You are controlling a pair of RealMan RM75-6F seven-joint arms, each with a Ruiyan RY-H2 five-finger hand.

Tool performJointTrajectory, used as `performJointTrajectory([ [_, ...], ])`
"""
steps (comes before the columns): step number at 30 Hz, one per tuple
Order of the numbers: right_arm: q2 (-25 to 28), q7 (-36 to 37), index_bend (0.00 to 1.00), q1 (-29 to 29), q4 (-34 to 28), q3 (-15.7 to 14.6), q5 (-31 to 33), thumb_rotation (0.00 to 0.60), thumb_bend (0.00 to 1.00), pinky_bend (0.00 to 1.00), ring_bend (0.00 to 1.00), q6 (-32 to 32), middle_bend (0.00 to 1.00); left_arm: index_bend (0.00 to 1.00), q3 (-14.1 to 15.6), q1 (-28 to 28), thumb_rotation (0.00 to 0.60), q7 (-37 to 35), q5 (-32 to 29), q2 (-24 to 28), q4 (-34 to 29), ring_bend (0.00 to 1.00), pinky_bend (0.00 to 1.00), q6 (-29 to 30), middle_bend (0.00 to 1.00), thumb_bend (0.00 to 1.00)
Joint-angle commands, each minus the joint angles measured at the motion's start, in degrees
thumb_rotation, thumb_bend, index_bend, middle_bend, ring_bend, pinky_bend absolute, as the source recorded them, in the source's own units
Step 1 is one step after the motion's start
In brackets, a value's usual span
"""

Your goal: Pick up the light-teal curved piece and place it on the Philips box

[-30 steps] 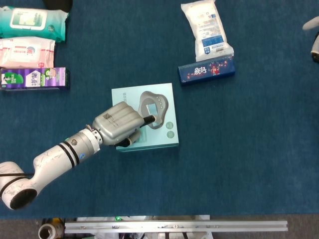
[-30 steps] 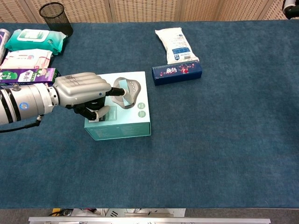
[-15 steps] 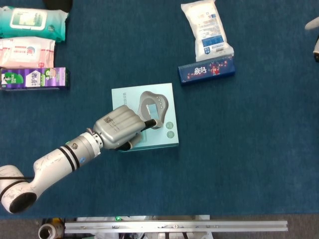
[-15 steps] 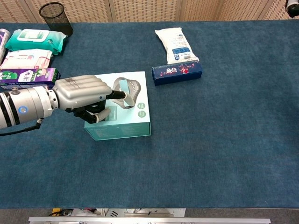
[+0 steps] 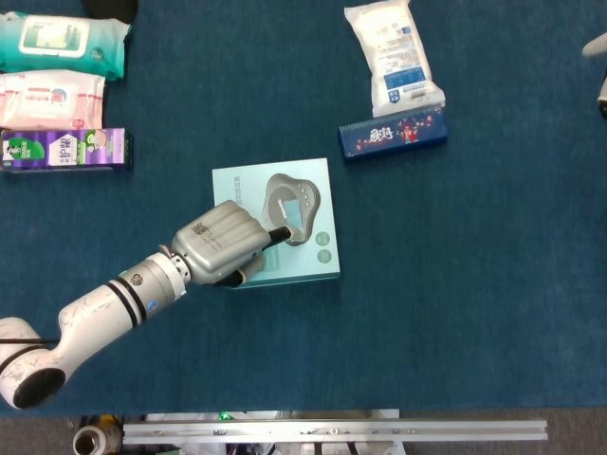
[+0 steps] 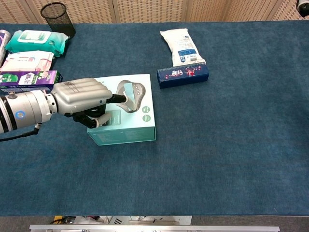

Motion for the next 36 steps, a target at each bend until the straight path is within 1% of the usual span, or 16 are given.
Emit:
performJointTrajectory([
  [1, 0.0, -0.1, 0.41, 0.0, 0.0, 0.0, 0.0, 0.6, 0.68, 1.0, 0.86, 0.0, 0.8, 0.18, 0.1, 0.0, 0.6, 0.0, 0.0, 0.2, -0.1, 1.0, 0.91, 0.1, 1.0, 0.65],
  [17, -0.2, -0.1, 0.41, -0.1, 0.0, 0.1, 0.0, 0.6, 0.68, 1.0, 0.86, 0.2, 0.8, 0.18, 1.4, 0.5, 0.6, 0.5, 0.6, 1.1, -1.1, 1.0, 0.91, 0.9, 1.0, 0.65],
  [26, -0.2, 0.3, 0.41, -0.4, 0.3, 0.1, -0.1, 0.6, 0.68, 1.0, 0.86, 0.2, 0.8, 0.18, 1.1, 0.4, 0.6, 0.6, 0.4, 0.9, -1.1, 1.0, 0.91, 1.2, 1.0, 0.65],
  [36, 0.2, 1.0, 0.41, -0.9, 0.8, 0.1, -0.2, 0.6, 0.68, 1.0, 0.86, 0.1, 0.8, 0.17, 0.3, -0.4, 0.6, 1.0, -1.6, -0.4, 0.2, 1.0, 0.91, 0.3, 1.0, 0.65],
])
